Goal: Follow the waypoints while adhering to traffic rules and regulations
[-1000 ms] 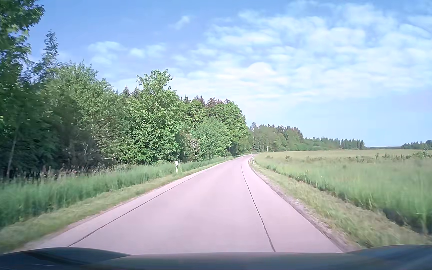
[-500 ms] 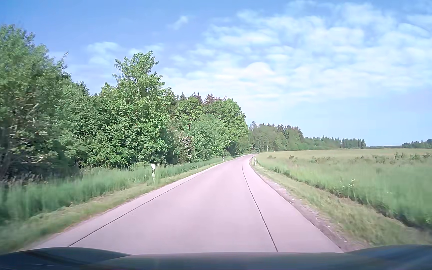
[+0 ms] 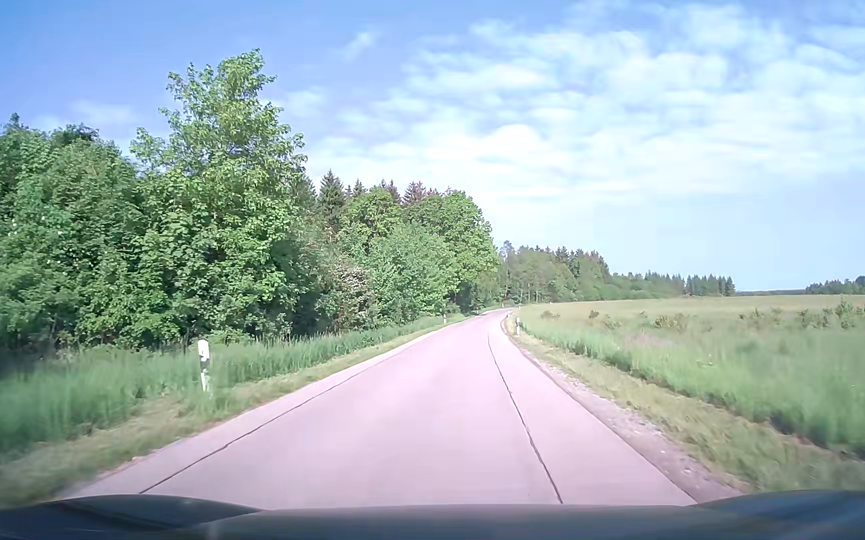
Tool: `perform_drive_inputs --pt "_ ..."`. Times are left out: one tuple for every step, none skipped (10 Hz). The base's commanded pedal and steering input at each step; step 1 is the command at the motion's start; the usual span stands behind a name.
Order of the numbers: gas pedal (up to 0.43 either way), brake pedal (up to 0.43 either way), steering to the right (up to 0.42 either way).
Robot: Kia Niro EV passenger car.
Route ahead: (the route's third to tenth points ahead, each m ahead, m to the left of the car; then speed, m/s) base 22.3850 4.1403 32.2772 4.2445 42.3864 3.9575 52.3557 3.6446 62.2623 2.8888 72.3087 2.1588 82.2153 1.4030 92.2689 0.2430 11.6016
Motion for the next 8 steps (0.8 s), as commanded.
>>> perform_drive_inputs --pt "0.189 0.000 0.000" --pt "0.197 0.000 0.000" --pt "0.220 0.000 0.001" --pt "0.228 0.000 0.004" --pt "0.228 0.000 0.005" --pt "0.248 0.000 0.007" --pt "0.248 0.000 0.007" --pt "0.260 0.000 0.008"
